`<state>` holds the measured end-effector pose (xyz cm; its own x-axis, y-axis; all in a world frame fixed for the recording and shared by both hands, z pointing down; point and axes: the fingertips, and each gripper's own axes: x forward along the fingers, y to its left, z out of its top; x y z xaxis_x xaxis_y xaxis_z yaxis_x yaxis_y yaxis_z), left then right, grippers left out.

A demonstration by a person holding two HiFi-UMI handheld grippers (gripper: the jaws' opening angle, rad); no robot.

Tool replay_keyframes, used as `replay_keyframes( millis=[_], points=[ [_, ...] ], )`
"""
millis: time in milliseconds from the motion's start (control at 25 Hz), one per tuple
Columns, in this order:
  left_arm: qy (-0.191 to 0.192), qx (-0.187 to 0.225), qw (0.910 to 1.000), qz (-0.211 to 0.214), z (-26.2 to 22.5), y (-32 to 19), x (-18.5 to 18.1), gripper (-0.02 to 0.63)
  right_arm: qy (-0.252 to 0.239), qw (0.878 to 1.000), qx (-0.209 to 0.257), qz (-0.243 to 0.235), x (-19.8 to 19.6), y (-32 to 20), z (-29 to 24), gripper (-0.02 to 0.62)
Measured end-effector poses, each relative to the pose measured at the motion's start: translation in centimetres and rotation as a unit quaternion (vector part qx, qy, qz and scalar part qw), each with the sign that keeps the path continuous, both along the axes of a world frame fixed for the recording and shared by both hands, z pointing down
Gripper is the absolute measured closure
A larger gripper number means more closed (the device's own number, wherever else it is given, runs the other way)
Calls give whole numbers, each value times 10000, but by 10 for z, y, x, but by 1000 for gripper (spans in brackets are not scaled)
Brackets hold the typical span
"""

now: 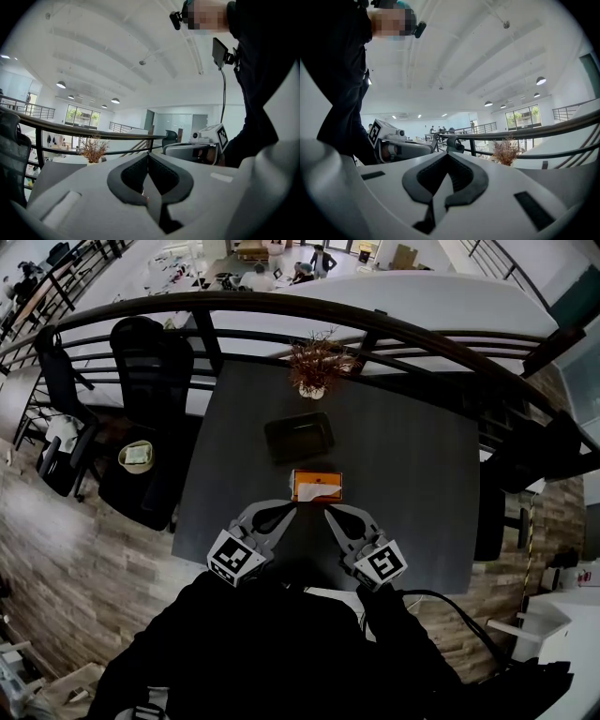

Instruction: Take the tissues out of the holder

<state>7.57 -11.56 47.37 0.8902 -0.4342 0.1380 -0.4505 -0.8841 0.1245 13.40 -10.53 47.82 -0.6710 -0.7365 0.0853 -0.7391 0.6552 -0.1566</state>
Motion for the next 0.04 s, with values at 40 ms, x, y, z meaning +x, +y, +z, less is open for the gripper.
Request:
replay_keyframes(
  millis=[40],
  points=[
    [-6,-2,10000,-7,0,0,0,598,-11,10000,4,-16,0,1,0,594]
  ],
)
